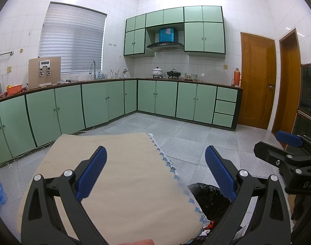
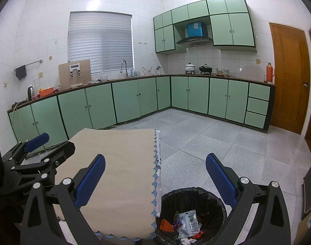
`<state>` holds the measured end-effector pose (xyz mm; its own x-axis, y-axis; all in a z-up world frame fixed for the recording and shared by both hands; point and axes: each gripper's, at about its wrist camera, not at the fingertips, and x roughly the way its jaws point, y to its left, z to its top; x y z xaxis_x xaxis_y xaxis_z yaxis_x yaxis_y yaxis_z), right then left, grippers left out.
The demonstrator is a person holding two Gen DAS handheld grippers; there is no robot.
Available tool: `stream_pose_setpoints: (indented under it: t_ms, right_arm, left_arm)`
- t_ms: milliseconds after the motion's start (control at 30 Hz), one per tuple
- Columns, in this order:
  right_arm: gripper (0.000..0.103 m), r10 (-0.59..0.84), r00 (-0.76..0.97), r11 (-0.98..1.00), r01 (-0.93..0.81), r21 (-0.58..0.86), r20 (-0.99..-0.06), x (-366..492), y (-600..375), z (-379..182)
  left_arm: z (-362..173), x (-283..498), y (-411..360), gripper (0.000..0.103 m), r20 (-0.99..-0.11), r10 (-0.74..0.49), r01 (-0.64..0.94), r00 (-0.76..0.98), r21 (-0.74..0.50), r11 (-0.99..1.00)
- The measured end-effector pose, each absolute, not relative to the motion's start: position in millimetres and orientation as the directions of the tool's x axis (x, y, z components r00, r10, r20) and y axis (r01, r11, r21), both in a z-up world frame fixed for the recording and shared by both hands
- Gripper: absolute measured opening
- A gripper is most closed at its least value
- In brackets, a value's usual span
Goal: Collect trash
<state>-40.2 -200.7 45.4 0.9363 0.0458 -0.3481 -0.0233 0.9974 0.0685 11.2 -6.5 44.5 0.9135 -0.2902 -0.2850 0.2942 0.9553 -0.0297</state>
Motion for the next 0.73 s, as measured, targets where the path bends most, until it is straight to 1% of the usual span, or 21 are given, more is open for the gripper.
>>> stream_pose_setpoints:
  t_ms: [733]
  right_arm:
    - [0.097,0.054,0.931,0.996,-0.026,0.082,-0.362,-33,-211,38]
  left_arm:
    - [43,21,-9,0.094,-0.305,-0.285,0.288,0.909,-0.036,0.957]
